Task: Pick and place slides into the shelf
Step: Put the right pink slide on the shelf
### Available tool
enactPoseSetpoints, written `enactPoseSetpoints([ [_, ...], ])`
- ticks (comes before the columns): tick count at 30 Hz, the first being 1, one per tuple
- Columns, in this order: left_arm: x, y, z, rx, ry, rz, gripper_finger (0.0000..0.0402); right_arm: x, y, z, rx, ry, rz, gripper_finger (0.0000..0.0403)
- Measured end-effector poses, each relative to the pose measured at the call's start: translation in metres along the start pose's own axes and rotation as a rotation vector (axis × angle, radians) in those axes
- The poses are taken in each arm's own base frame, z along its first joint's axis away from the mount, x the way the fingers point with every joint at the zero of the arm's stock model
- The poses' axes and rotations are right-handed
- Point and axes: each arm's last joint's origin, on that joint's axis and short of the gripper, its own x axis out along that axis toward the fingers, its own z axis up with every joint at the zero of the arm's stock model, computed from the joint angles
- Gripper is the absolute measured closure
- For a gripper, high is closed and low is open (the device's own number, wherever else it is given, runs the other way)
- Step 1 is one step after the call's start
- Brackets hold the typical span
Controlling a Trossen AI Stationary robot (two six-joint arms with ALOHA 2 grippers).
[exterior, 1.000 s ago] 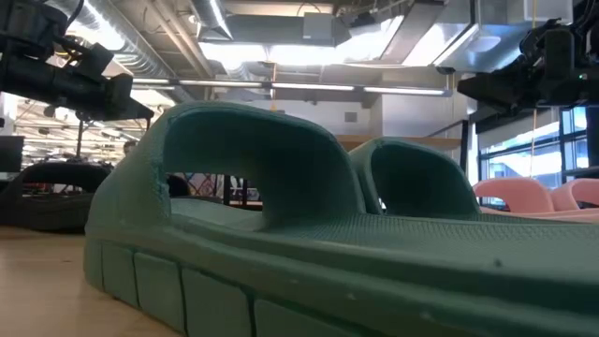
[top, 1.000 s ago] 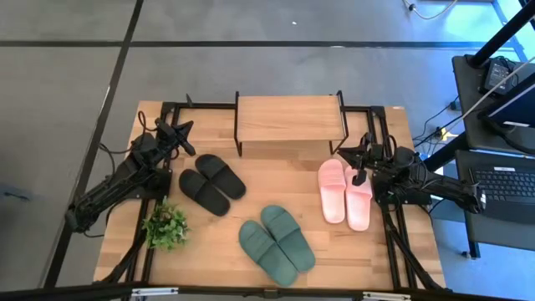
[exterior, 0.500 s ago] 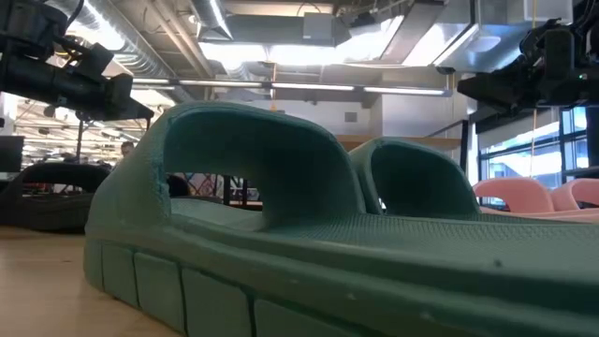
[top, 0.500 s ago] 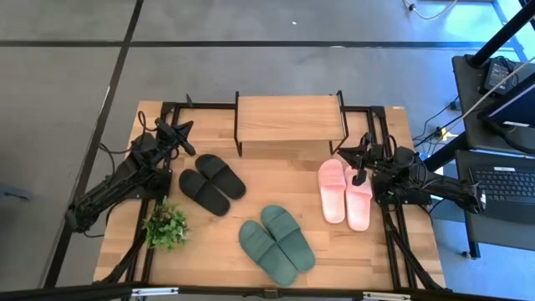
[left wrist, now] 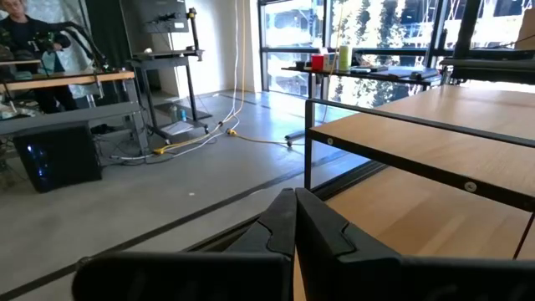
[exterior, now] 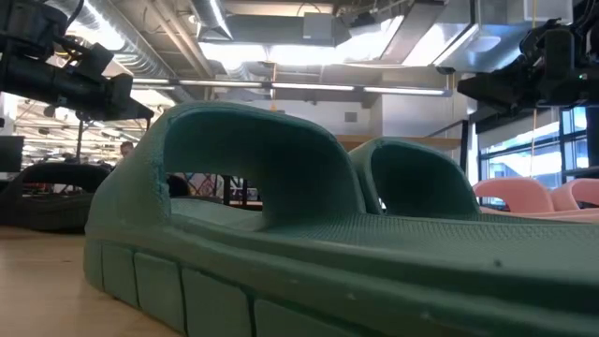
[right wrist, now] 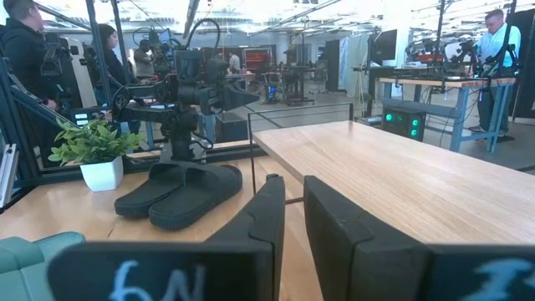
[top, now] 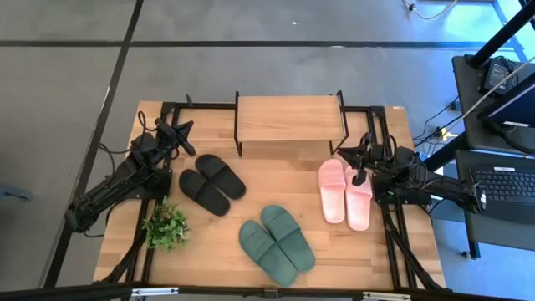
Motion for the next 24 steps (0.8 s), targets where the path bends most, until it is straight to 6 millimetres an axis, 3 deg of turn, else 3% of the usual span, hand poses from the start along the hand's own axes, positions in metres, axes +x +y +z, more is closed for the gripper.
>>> enactPoseSetpoints([
  [19,0.000,0.000,0.000,0.000,0.000,0.000,0.0401,0.000,0.000,0.009,0.047,-0.095,0.008,0.0351],
  [24,0.000,0.000,0.000,0.000,0.000,0.000,0.0401,-0.001,0.000,0.013,0.105,-0.139,-0.024,0.0315],
])
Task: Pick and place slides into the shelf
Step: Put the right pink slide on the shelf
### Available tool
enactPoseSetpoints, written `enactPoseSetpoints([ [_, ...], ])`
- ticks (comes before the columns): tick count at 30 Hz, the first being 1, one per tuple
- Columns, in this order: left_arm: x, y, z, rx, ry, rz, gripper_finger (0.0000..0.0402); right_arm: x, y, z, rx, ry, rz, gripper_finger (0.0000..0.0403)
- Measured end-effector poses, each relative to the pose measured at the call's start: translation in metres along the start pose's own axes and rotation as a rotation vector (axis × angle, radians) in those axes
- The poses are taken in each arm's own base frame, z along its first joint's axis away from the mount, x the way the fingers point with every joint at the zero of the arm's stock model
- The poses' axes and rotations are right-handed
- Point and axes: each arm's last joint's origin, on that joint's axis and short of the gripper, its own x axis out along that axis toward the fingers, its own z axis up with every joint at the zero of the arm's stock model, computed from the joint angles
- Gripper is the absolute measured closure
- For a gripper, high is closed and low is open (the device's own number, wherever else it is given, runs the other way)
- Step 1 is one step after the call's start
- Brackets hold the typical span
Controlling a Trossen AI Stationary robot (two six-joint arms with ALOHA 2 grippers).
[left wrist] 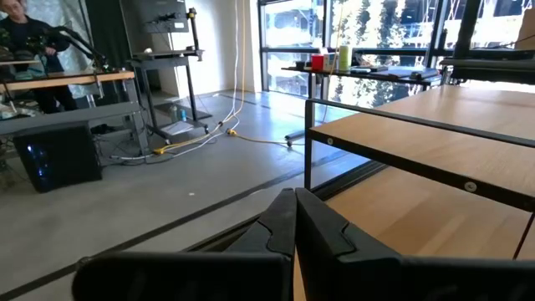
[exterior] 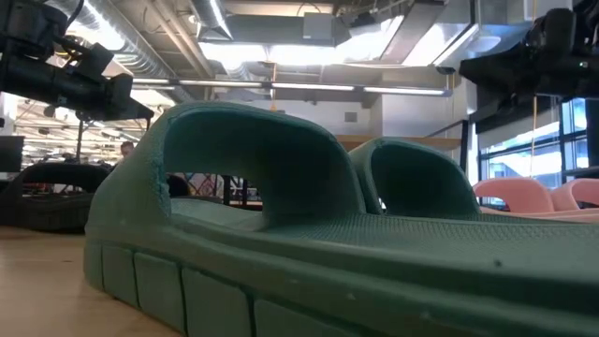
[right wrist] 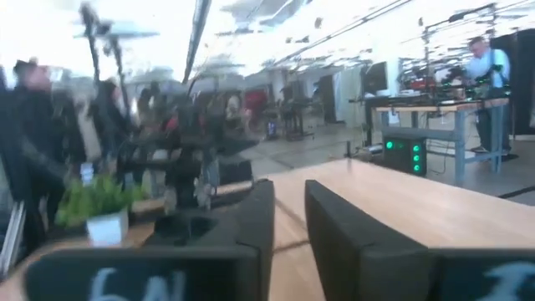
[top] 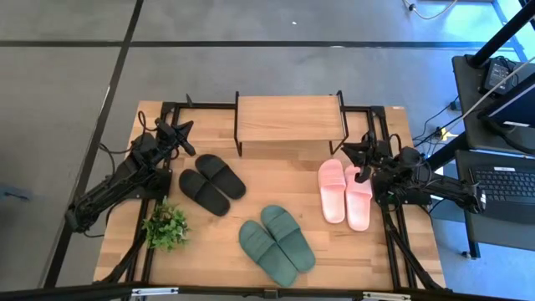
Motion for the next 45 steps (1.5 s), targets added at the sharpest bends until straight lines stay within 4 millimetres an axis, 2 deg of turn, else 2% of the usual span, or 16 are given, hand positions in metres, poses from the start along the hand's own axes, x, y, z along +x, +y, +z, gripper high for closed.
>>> enactPoseSetpoints([
  [8,0.000,0.000,0.000,0.000,0.000,0.000,0.0401,-0.001,-0.005,0.006,0.091,-0.094,-0.183,0.0169],
  [11,0.000,0.000,0.000,0.000,0.000,0.000,0.0401,-0.001,-0.004,0.010,0.097,-0.130,-0.177,0.0135],
  [14,0.000,0.000,0.000,0.000,0.000,0.000,0.0401,-0.001,-0.004,0.013,0.117,-0.144,-0.173,0.0119],
  [19,0.000,0.000,0.000,0.000,0.000,0.000,0.0401,0.001,-0.001,0.030,0.018,-0.116,-0.183,0.0123],
  [25,0.000,0.000,0.000,0.000,0.000,0.000,0.0401,0.012,0.006,0.072,-0.194,0.008,-0.197,0.0144],
  [30,0.000,0.000,0.000,0.000,0.000,0.000,0.0401,0.033,0.012,0.104,-0.300,0.284,-0.183,0.0161],
  [35,0.000,0.000,0.000,-0.001,0.000,0.000,0.0401,0.061,0.022,0.124,-0.329,0.614,-0.054,0.0176],
  [41,0.000,0.000,0.000,0.000,0.000,0.000,0.0401,0.083,0.041,0.135,-0.359,0.992,0.032,0.0197],
  [45,0.000,0.000,0.000,0.000,0.000,0.000,0.0401,0.090,0.056,0.128,-0.382,1.195,0.056,0.0211],
])
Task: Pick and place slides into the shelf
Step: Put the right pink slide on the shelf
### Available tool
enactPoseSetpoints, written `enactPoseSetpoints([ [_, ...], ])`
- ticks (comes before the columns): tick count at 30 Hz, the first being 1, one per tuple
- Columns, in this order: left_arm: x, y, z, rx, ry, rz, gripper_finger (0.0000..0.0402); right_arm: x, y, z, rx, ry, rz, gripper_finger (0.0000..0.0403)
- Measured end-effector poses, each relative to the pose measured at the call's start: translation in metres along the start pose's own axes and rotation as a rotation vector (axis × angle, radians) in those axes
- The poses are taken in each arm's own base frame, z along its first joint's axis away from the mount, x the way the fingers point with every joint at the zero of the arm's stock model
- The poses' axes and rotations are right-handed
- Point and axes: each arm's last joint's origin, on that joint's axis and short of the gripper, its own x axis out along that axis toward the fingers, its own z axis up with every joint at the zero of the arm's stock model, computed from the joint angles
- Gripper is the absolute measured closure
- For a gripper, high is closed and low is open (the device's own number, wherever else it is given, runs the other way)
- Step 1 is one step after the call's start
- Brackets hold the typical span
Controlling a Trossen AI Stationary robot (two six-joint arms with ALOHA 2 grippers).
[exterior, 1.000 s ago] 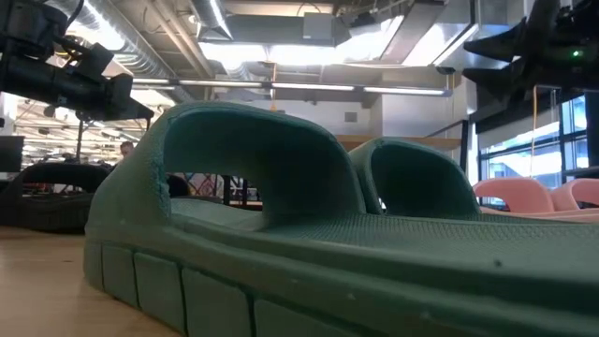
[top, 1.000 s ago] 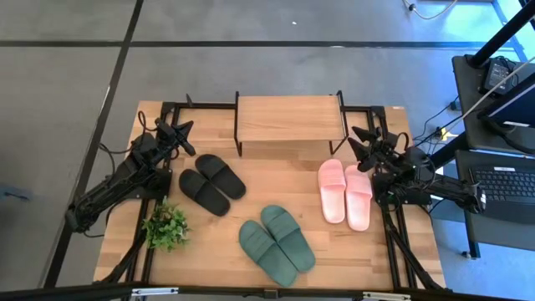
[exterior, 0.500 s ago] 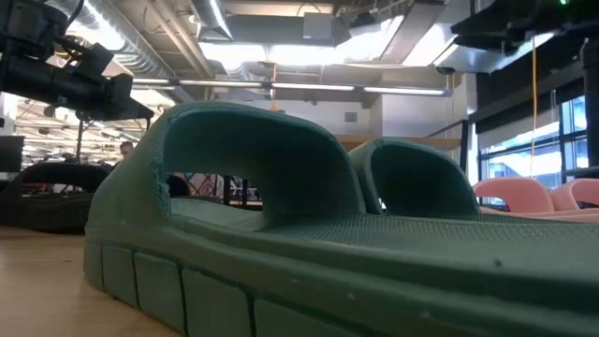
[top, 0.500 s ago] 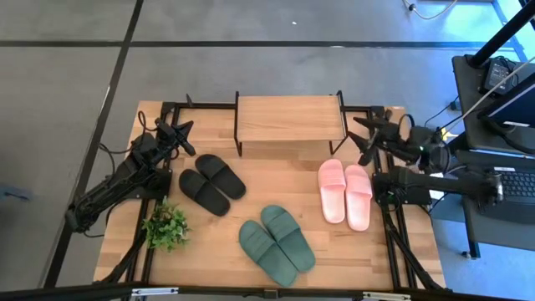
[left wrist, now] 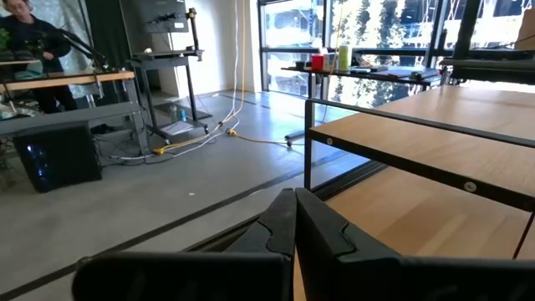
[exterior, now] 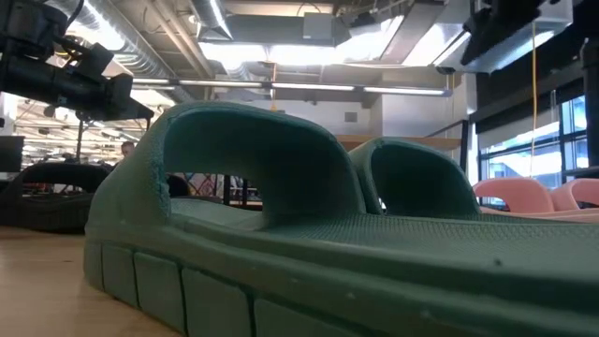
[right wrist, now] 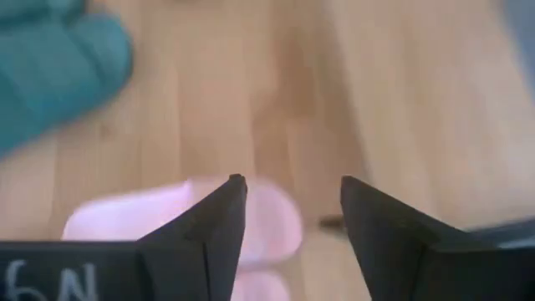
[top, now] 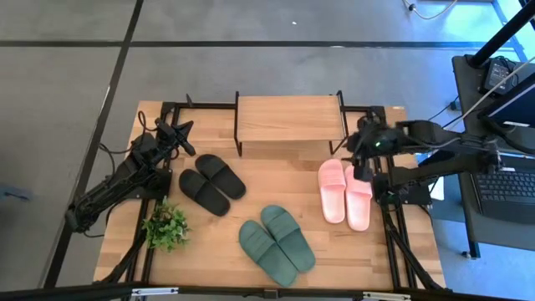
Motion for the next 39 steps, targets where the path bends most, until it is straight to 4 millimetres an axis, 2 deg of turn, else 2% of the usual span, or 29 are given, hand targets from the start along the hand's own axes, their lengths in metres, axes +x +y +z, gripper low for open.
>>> enactPoseSetpoints([
  [8,0.000,0.000,0.000,0.000,0.000,0.000,0.0401,0.029,0.042,-0.008,0.013,0.387,0.028,0.0241],
  [13,0.000,0.000,0.000,0.000,0.000,0.000,0.0401,0.039,0.073,-0.015,0.018,0.445,0.010,0.0255],
  [21,0.000,0.000,0.000,0.000,0.000,0.000,0.0401,0.053,0.109,-0.054,0.032,0.437,-0.121,0.0272],
  [30,0.000,0.000,0.000,0.000,0.000,0.001,0.0401,0.084,0.118,-0.096,-0.012,0.467,-0.146,0.0275],
  [35,0.000,0.000,0.000,0.000,0.000,0.001,0.0401,0.103,0.119,-0.112,0.002,0.445,-0.128,0.0275],
  [39,0.000,0.000,0.000,0.000,0.000,0.001,0.0401,0.109,0.118,-0.119,0.043,0.446,-0.142,0.0276],
])
